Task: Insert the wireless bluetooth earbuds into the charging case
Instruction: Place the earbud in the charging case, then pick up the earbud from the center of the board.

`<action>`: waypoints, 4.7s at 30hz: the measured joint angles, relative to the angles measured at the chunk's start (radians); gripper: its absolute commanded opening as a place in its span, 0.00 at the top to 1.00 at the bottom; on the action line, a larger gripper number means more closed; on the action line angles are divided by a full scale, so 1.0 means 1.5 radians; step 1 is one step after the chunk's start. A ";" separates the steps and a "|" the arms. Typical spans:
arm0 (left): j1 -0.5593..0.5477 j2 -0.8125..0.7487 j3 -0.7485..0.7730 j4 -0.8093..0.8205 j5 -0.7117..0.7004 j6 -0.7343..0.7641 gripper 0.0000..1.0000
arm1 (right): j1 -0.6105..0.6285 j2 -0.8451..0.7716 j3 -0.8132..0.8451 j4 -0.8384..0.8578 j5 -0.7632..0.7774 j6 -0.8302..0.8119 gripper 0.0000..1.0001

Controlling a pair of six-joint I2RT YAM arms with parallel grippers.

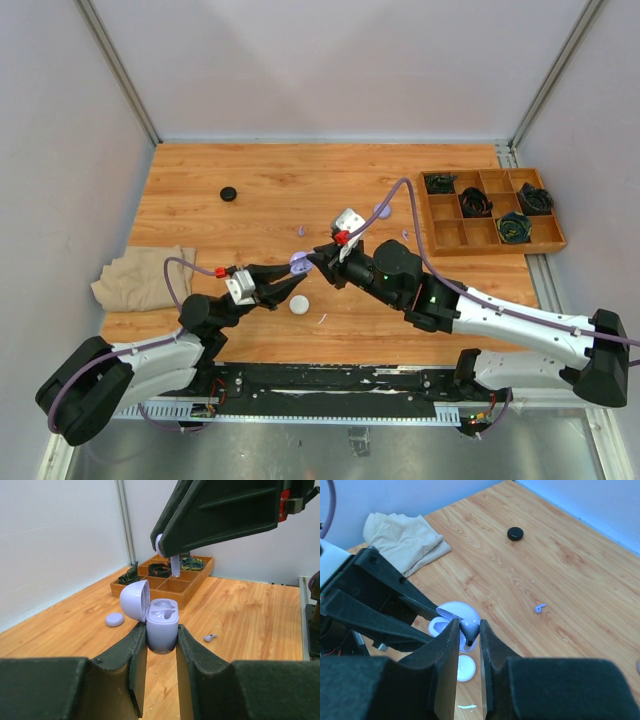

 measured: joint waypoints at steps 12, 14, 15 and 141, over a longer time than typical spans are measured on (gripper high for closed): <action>0.000 -0.001 0.000 -0.015 0.005 0.000 1.00 | 0.022 0.024 -0.013 0.069 -0.025 -0.024 0.81; 0.000 -0.002 0.000 -0.015 0.005 0.000 1.00 | 0.023 0.030 -0.016 0.071 -0.028 -0.025 0.81; 0.000 -0.002 0.000 -0.015 0.005 0.000 1.00 | 0.023 0.032 -0.016 0.074 -0.029 -0.026 0.81; 0.000 -0.035 0.000 -0.093 0.000 -0.002 1.00 | -0.485 0.195 -0.105 -0.421 -0.270 0.217 0.38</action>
